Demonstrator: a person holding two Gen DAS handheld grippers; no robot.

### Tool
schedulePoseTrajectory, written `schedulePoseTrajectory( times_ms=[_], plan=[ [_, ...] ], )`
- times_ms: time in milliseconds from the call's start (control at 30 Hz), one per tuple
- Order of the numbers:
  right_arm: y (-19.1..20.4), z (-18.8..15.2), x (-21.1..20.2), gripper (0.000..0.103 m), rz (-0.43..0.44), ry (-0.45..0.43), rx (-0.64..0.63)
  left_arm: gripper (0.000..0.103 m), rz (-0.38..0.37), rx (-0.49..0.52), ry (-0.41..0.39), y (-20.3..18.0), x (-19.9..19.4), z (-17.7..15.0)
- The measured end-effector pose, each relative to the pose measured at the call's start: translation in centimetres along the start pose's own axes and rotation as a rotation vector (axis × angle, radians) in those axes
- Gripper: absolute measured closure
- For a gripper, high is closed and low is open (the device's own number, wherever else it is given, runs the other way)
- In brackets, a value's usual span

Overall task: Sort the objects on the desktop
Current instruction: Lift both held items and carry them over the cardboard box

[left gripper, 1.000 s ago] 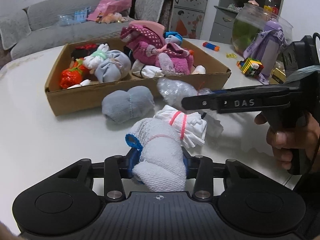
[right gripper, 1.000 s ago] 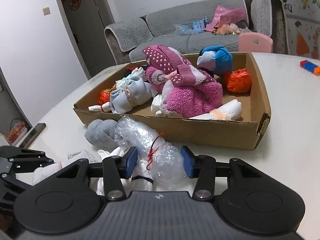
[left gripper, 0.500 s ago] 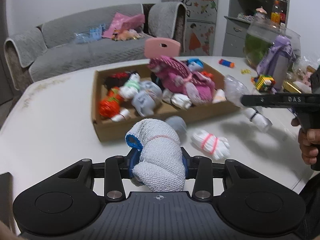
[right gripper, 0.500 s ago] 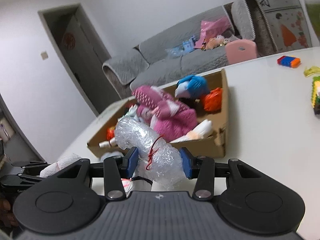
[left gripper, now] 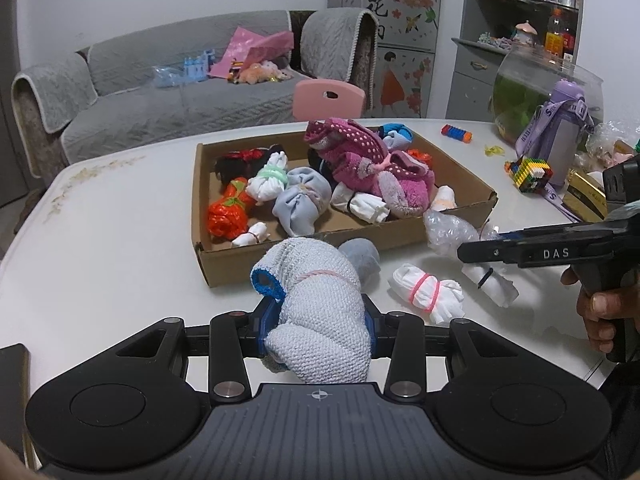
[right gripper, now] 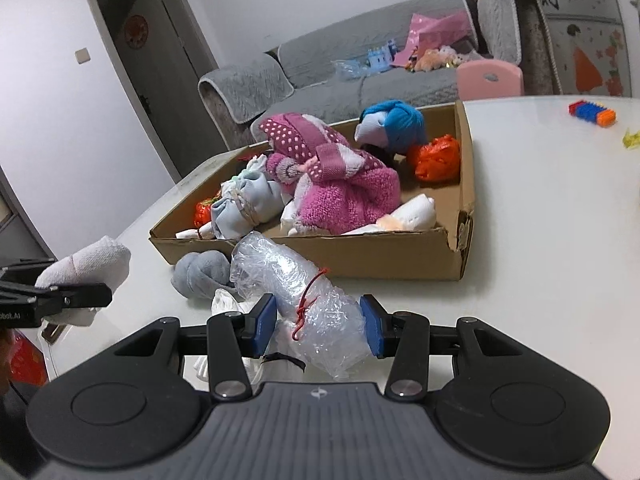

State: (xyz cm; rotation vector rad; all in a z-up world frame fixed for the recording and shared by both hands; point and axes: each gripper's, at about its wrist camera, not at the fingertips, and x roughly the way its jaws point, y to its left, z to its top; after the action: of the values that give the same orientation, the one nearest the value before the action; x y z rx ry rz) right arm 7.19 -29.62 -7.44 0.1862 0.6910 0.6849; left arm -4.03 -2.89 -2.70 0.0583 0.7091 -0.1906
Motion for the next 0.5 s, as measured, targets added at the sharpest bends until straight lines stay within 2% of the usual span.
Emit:
schedulePoseTrajectory(
  times_ms=[33,367,500],
  plan=[
    [-0.1,0.0,0.0,0.057,-0.001,-0.002,0.011,0.055,-0.001,0.000,0.000,0.0,0.0,0.0],
    [-0.3,0.2,0.9,0.055,-0.011,0.016,0.003,0.055,-0.012,0.006,0.007,-0.3,0.3,-0.1],
    [-0.9,0.5,1.2,0.054,0.006,0.010,0.043,0.055,-0.012,0.004,0.007,-0.2,0.2,0.0]
  ],
)
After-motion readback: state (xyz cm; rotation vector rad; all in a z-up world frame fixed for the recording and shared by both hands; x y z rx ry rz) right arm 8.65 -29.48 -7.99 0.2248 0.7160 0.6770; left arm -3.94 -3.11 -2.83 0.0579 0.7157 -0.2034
